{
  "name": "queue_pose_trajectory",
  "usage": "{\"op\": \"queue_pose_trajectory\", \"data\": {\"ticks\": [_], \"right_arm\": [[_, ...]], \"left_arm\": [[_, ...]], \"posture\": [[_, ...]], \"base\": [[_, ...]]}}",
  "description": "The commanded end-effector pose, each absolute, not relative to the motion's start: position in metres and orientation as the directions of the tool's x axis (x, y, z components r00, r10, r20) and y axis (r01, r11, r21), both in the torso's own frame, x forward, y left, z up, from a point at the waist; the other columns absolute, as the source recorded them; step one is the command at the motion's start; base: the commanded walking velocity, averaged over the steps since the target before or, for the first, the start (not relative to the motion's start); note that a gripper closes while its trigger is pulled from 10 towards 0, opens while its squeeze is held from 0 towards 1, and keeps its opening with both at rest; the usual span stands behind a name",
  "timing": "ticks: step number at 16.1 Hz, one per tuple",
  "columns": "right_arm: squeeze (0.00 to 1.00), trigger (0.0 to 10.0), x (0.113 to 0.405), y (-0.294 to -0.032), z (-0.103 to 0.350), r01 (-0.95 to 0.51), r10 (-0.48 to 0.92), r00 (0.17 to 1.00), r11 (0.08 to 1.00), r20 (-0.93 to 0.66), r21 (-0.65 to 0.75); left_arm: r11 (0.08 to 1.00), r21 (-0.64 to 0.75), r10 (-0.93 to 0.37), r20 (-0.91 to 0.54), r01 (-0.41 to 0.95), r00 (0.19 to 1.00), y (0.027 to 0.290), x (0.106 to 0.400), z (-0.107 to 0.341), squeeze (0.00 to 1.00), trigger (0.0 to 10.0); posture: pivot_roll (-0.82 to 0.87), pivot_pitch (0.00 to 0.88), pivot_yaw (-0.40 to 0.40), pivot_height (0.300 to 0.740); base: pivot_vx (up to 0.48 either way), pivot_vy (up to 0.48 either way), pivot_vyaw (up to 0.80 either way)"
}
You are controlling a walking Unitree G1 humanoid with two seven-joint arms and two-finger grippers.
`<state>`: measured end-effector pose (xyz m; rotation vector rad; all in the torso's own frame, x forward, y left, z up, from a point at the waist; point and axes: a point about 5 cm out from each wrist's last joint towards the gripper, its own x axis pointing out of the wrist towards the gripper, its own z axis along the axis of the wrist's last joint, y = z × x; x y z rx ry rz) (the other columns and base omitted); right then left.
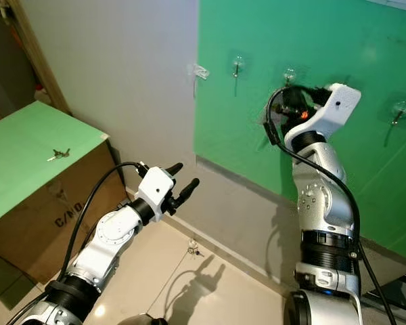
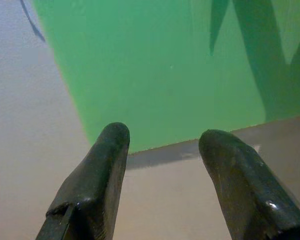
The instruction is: Hang keys on a hook
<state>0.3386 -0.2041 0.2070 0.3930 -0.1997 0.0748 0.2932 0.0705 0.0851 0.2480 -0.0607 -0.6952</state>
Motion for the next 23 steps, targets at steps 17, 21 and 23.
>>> {"op": "queue_pose_trajectory", "data": {"ticks": [17, 21, 23], "right_arm": [[0.0, 0.0, 0.348, -0.218, 0.181, 0.008, -0.029, 0.999, 0.623, 0.013, 0.782], [0.0, 0.0, 0.348, -0.218, 0.174, 0.042, -0.04, 0.999, 0.66, -0.021, 0.75], [0.0, 0.0, 0.347, -0.223, 0.173, 0.074, -0.073, 0.997, 0.661, -0.034, 0.747]], "left_arm": [[0.731, 0.253, -0.646, -0.042, 0.633, 0.762, 0.07, 0.294, 0.084, 0.0, 10.0], [0.731, 0.251, -0.645, -0.047, 0.634, 0.763, 0.07, 0.293, 0.083, 0.0, 10.0], [0.732, 0.251, -0.644, -0.05, 0.634, 0.763, 0.07, 0.293, 0.082, 0.0, 10.0]], "posture": [[-0.09, 0.0, 0.034, 0.74], [-0.09, 0.0, 0.037, 0.74], [-0.09, 0.0, 0.034, 0.74]], "base": [[0.0, 0.0, 0.0], [0.0, 0.0, 0.0], [0.0, 0.0, 0.0]]}}
